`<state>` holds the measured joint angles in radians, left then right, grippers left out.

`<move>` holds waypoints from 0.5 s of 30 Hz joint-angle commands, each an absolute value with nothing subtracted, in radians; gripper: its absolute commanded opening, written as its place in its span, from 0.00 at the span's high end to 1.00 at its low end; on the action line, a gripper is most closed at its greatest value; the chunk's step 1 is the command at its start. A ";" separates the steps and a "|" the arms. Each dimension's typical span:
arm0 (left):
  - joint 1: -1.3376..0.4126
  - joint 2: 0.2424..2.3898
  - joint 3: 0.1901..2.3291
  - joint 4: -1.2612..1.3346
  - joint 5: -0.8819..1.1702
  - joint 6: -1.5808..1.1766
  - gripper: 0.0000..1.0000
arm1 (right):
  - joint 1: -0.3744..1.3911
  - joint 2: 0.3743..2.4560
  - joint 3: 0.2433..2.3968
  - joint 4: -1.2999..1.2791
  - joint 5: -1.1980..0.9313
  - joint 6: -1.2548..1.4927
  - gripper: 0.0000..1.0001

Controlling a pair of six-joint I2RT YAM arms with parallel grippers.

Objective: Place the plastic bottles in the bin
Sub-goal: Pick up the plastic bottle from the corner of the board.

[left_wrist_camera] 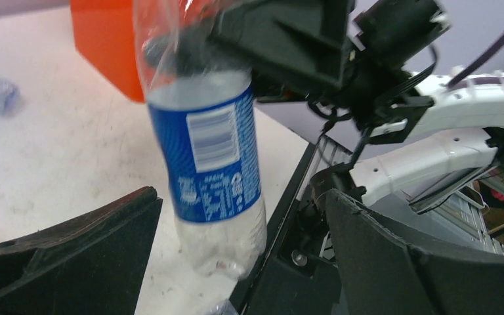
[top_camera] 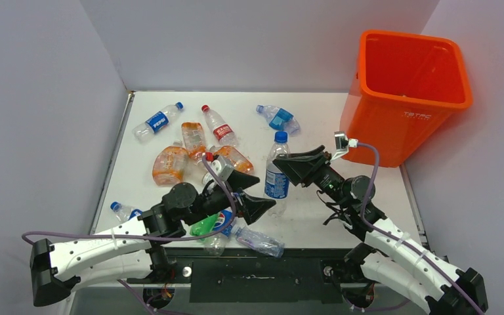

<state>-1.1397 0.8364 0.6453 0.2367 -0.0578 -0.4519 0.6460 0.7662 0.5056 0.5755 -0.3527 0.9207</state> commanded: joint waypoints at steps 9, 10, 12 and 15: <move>-0.945 0.993 0.878 0.214 0.316 -0.332 0.04 | 0.745 0.934 0.494 1.185 -0.380 1.051 0.69; -0.929 0.996 0.873 0.215 0.317 -0.330 0.04 | 0.755 0.946 0.499 1.199 -0.380 1.050 0.69; -0.919 0.992 0.857 0.221 0.309 -0.304 0.04 | 0.776 0.968 0.508 1.213 -0.378 1.039 0.69; -0.917 0.977 0.818 0.270 0.353 -0.285 0.06 | 0.799 0.983 0.521 1.197 -0.367 1.013 0.69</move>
<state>-0.9279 0.9989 0.8356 0.2138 0.2745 -0.3374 0.7628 0.9760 0.4969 1.0645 -0.3691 1.0317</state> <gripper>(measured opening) 0.982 0.502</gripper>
